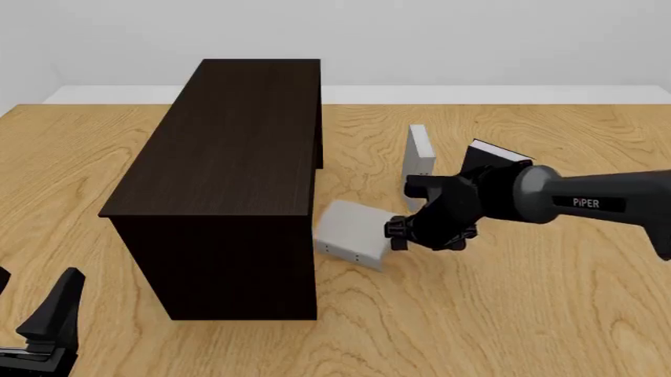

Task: Pick up the book on the right and place it under the cabinet shelf.

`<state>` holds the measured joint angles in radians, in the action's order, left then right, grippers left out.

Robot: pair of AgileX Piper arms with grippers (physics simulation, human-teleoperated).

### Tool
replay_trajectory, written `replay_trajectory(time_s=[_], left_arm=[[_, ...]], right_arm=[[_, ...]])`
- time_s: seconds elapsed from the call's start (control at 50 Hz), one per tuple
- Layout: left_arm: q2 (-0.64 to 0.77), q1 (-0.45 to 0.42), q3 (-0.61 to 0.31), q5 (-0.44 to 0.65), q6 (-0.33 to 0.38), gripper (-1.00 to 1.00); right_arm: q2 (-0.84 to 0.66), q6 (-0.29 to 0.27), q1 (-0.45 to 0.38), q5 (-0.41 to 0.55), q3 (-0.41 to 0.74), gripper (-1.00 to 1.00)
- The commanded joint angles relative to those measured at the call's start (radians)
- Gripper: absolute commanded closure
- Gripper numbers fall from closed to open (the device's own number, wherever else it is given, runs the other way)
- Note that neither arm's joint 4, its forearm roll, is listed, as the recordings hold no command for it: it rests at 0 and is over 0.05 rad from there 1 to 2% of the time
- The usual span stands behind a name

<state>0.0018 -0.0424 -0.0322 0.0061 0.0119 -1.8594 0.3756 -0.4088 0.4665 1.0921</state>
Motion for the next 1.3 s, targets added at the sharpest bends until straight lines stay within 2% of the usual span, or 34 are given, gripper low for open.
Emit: replay_trajectory(time_s=[0.02, 1.0, 1.3], left_arm=[[0.000, 0.000, 0.003, -0.002, 0.000, -1.00], [0.000, 0.000, -0.005, 0.010, -0.001, -1.00], [0.000, 0.000, -0.005, 0.010, -0.001, -1.00]], right_arm=[[-0.045, 0.054, 0.062, 0.008, 0.045, -1.00], [-0.209, 0.120, -0.094, 0.061, 0.321, -1.00], [-0.264, 0.118, -0.112, 0.099, 0.420, -1.00]])
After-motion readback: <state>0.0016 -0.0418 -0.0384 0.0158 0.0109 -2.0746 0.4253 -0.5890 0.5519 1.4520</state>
